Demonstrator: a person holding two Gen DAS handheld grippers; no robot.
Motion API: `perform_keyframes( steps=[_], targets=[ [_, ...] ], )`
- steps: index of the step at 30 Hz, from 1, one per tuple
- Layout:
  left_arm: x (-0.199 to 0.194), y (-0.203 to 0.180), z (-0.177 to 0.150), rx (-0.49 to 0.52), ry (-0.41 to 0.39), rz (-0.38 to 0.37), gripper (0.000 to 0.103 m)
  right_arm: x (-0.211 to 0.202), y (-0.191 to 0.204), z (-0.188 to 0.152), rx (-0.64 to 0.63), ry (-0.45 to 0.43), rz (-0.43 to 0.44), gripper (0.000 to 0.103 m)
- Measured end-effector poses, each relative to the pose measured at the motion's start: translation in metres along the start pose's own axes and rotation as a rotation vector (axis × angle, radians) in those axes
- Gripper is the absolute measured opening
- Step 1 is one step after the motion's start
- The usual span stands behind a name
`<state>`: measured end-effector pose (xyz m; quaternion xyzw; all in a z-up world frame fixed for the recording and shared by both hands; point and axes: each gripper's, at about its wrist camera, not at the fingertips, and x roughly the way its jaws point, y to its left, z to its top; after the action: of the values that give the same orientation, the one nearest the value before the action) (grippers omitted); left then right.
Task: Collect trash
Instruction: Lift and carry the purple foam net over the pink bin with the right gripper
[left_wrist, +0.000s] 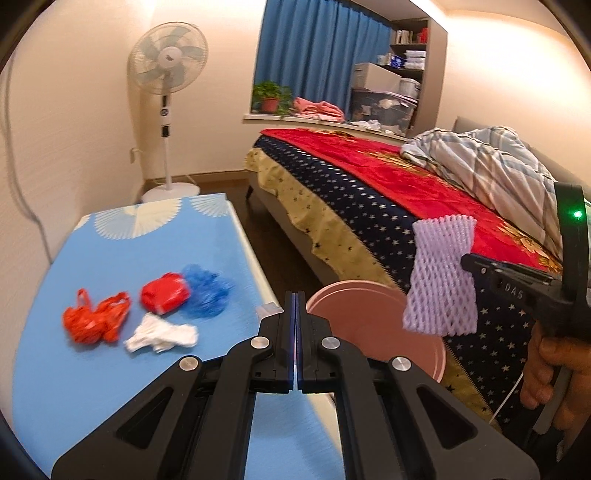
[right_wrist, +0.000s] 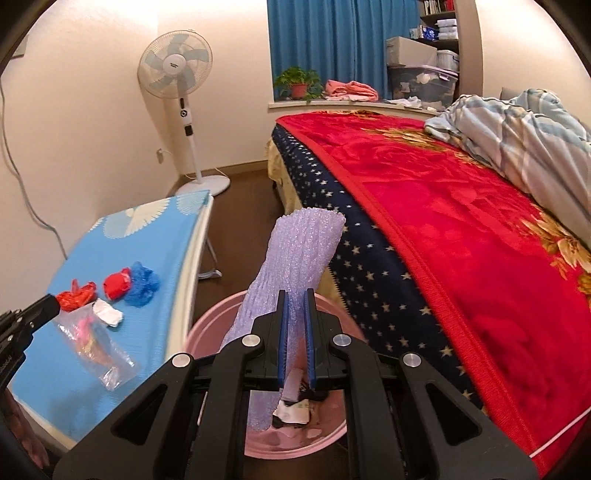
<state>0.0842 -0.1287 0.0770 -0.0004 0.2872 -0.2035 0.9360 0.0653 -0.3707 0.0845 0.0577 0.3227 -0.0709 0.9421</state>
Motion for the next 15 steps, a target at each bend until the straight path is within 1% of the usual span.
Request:
perform_keyframes(
  steps=[8, 15],
  targets=[
    [0.031, -0.025, 0.012, 0.026, 0.015, -0.049, 0.0, 0.01, -0.021, 0.006, 0.034, 0.022, -0.025, 0.009],
    [0.053, -0.036, 0.01, 0.033, 0.042, -0.072, 0.0, 0.019, -0.02, 0.006, 0.036, 0.041, -0.019, 0.009]
  ],
)
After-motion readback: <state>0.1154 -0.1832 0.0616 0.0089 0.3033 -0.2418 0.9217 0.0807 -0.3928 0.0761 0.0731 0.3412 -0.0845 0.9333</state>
